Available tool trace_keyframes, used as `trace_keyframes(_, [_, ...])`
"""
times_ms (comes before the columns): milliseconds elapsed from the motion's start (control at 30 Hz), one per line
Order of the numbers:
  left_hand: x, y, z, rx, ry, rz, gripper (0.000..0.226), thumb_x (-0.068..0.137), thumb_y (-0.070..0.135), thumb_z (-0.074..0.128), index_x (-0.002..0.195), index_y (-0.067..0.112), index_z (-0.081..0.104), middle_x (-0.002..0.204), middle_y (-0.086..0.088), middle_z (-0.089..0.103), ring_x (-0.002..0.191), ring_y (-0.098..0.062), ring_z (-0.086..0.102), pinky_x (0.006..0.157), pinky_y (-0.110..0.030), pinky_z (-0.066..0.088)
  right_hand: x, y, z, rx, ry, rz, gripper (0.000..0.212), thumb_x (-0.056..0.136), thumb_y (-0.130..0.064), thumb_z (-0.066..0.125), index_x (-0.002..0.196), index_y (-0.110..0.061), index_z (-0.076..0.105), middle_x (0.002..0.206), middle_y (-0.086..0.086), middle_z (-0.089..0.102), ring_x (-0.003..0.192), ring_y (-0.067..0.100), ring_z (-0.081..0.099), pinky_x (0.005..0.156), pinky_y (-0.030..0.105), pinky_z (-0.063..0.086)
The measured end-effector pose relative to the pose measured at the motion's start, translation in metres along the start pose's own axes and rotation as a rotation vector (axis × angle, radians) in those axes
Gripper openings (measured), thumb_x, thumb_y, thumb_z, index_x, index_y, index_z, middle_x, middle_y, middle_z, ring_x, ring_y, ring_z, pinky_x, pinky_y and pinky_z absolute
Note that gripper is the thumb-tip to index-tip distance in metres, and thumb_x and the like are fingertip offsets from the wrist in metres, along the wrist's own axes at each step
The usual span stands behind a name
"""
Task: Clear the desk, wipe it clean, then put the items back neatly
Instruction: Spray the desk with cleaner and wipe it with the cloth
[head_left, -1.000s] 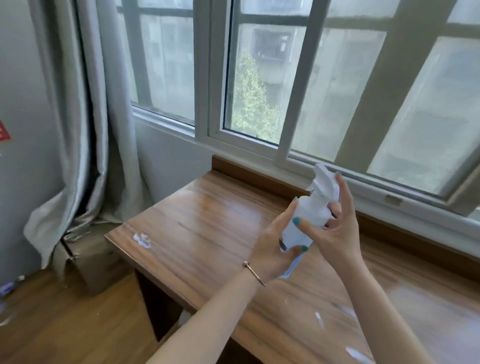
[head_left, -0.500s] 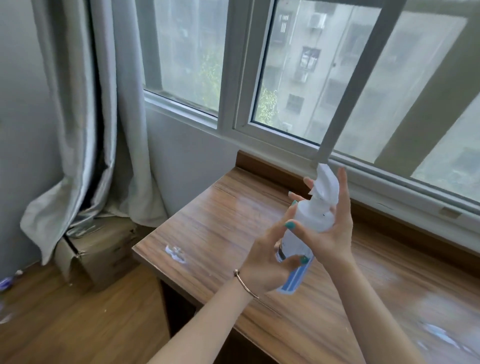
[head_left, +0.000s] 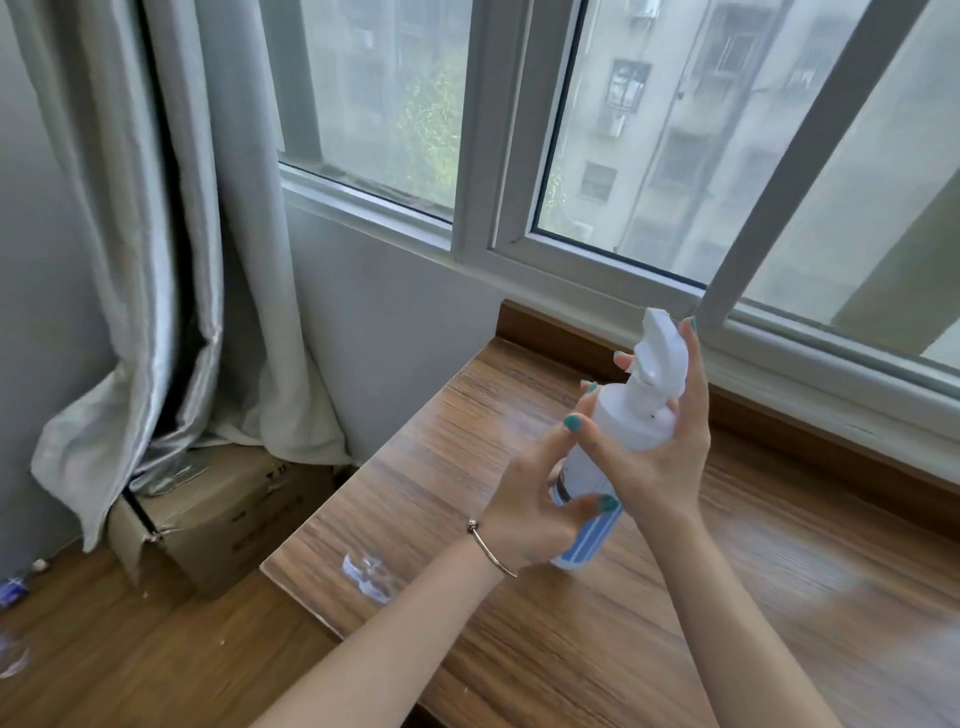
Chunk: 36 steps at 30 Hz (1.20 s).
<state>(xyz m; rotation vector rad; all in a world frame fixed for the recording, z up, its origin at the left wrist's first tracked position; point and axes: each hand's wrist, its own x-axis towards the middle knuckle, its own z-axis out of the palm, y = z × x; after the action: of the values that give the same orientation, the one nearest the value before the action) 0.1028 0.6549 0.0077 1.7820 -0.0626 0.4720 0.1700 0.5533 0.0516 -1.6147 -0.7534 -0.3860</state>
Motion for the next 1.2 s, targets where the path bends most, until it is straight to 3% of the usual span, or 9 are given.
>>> trace_keyframes(167, [0.016, -0.009, -0.019, -0.050, -0.047, 0.031, 0.083, 0.081, 0.009, 0.072, 0.144, 0.039, 0.027, 0.137, 0.006, 0.053, 0.128, -0.012, 0.050, 0.099, -0.041, 0.050, 0.011, 0.001, 0.024, -0.065, 0.075, 0.005, 0.104, 0.067, -0.027, 0.087, 0.148, -0.038, 0.022, 0.131, -0.040, 0.044, 0.117, 0.006, 0.058, 0.091, 0.052, 0.054])
trace_keyframes(233, [0.022, -0.012, -0.032, -0.081, -0.097, 0.047, 0.082, 0.081, 0.009, 0.072, 0.146, 0.033, 0.029, 0.138, 0.005, 0.052, 0.129, -0.013, 0.048, 0.099, -0.043, 0.050, 0.014, -0.002, 0.034, -0.094, 0.101, -0.012, 0.100, 0.069, -0.021, 0.085, 0.148, -0.036, 0.025, 0.128, -0.039, 0.047, 0.114, 0.003, 0.059, 0.089, 0.048, 0.056])
trace_keyframes(367, [0.032, -0.005, -0.070, -0.068, -0.301, 0.104, 0.083, 0.082, 0.012, 0.074, 0.146, 0.037, 0.028, 0.138, 0.024, 0.047, 0.128, -0.004, 0.046, 0.098, -0.034, 0.051, 0.016, -0.014, 0.047, -0.146, 0.169, 0.002, 0.104, 0.075, -0.009, 0.084, 0.151, -0.035, 0.018, 0.136, -0.002, 0.054, 0.113, 0.004, 0.060, 0.085, 0.026, 0.057])
trace_keyframes(433, [0.039, -0.002, -0.098, 0.007, -0.426, 0.186, 0.076, 0.084, 0.018, 0.073, 0.143, 0.042, 0.031, 0.138, 0.033, 0.043, 0.125, 0.001, 0.047, 0.093, -0.030, 0.053, 0.009, -0.025, 0.051, -0.132, 0.189, 0.045, 0.105, 0.074, -0.014, 0.081, 0.151, -0.040, 0.015, 0.134, 0.011, 0.055, 0.112, 0.011, 0.063, 0.084, 0.024, 0.056])
trace_keyframes(567, [0.061, -0.016, -0.158, 0.174, -0.432, 0.172, 0.031, 0.090, 0.031, 0.064, 0.121, 0.029, 0.064, 0.117, 0.011, 0.065, 0.104, -0.005, 0.062, 0.085, -0.038, 0.056, -0.017, -0.043, 0.059, -0.177, 0.115, 0.117, 0.104, 0.074, -0.012, 0.082, 0.147, -0.053, 0.021, 0.143, 0.005, 0.050, 0.119, 0.014, 0.060, 0.087, 0.028, 0.056])
trace_keyframes(700, [0.077, -0.034, -0.196, 0.417, -0.475, 0.028, 0.021, 0.093, 0.032, 0.058, 0.112, 0.033, 0.067, 0.103, 0.016, 0.067, 0.090, 0.000, 0.063, 0.086, -0.037, 0.054, -0.040, -0.058, 0.075, -0.201, 0.098, 0.223, 0.100, 0.075, 0.001, 0.081, 0.149, -0.038, 0.027, 0.137, 0.001, 0.055, 0.113, 0.008, 0.061, 0.079, 0.018, 0.053])
trace_keyframes(967, [0.085, -0.035, -0.209, 0.786, -0.473, -0.032, 0.025, 0.095, 0.039, 0.049, 0.117, 0.036, 0.062, 0.108, 0.015, 0.064, 0.099, -0.011, 0.061, 0.082, -0.033, 0.053, -0.051, -0.079, 0.092, -0.115, 0.175, 0.409, 0.091, 0.069, -0.016, 0.077, 0.144, -0.048, 0.037, 0.088, 0.000, 0.070, 0.080, 0.011, 0.067, 0.068, 0.022, 0.053])
trace_keyframes(1100, [0.087, -0.039, -0.208, 0.799, -0.445, -0.058, 0.026, 0.095, 0.040, 0.048, 0.118, 0.036, 0.060, 0.110, 0.017, 0.064, 0.100, -0.012, 0.061, 0.080, -0.030, 0.052, -0.049, -0.081, 0.093, -0.108, 0.113, 0.431, 0.091, 0.066, -0.024, 0.081, 0.141, -0.052, 0.038, 0.107, -0.001, 0.070, 0.100, 0.010, 0.067, 0.074, 0.024, 0.055])
trace_keyframes(1200, [0.087, -0.043, -0.210, 0.776, -0.396, -0.089, 0.026, 0.094, 0.037, 0.048, 0.118, 0.035, 0.061, 0.110, 0.016, 0.065, 0.100, -0.012, 0.061, 0.079, -0.030, 0.052, -0.048, -0.083, 0.093, -0.063, 0.101, 0.456, 0.092, 0.063, -0.035, 0.081, 0.141, -0.053, 0.038, 0.117, 0.000, 0.069, 0.112, 0.016, 0.065, 0.083, 0.034, 0.057])
